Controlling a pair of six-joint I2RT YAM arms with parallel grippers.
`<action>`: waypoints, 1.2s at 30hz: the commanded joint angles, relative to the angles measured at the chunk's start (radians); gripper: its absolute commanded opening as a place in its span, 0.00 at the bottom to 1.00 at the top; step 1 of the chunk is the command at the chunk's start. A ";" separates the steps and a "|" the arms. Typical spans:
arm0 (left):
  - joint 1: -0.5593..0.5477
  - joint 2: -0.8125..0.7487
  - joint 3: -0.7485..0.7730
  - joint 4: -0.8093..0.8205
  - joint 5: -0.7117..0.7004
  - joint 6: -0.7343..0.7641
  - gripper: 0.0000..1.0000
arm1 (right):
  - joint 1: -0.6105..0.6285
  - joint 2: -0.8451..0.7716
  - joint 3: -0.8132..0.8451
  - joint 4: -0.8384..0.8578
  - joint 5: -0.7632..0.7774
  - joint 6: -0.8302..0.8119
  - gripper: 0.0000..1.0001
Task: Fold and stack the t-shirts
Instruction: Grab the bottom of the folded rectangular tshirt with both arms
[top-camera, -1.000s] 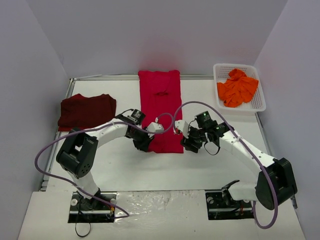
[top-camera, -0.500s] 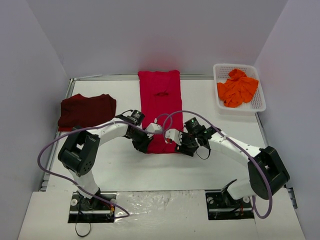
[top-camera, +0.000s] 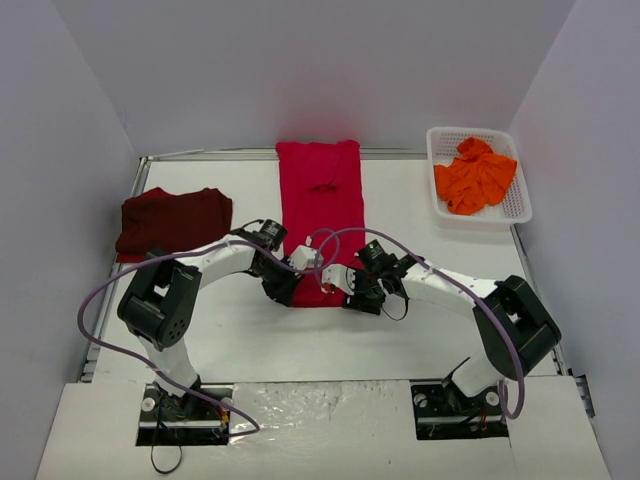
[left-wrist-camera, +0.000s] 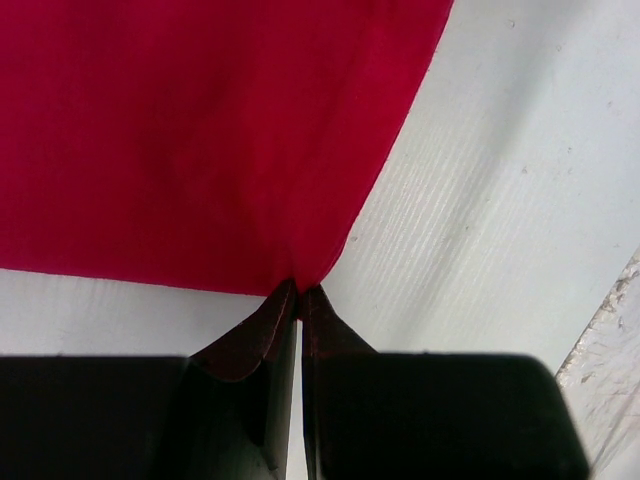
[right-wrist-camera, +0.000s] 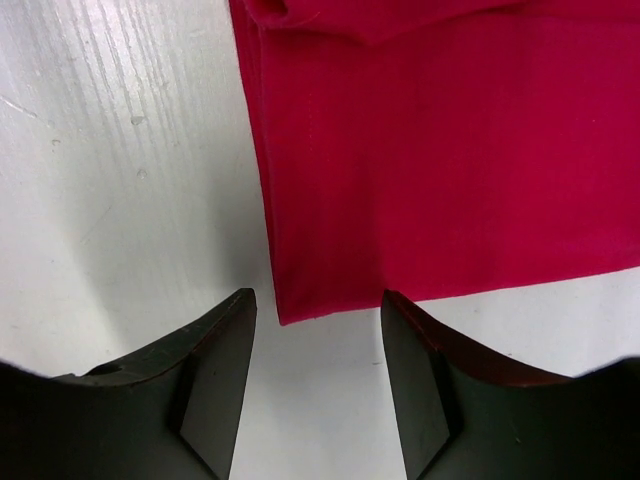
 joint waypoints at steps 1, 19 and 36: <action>0.005 -0.006 0.026 -0.029 0.034 0.017 0.02 | 0.014 0.021 0.029 -0.018 0.033 -0.005 0.49; 0.014 -0.006 0.030 -0.043 0.047 0.023 0.02 | 0.017 0.098 0.042 -0.008 0.062 -0.002 0.19; 0.015 -0.035 0.049 -0.095 0.086 0.046 0.02 | 0.009 0.092 0.162 -0.217 -0.026 -0.003 0.00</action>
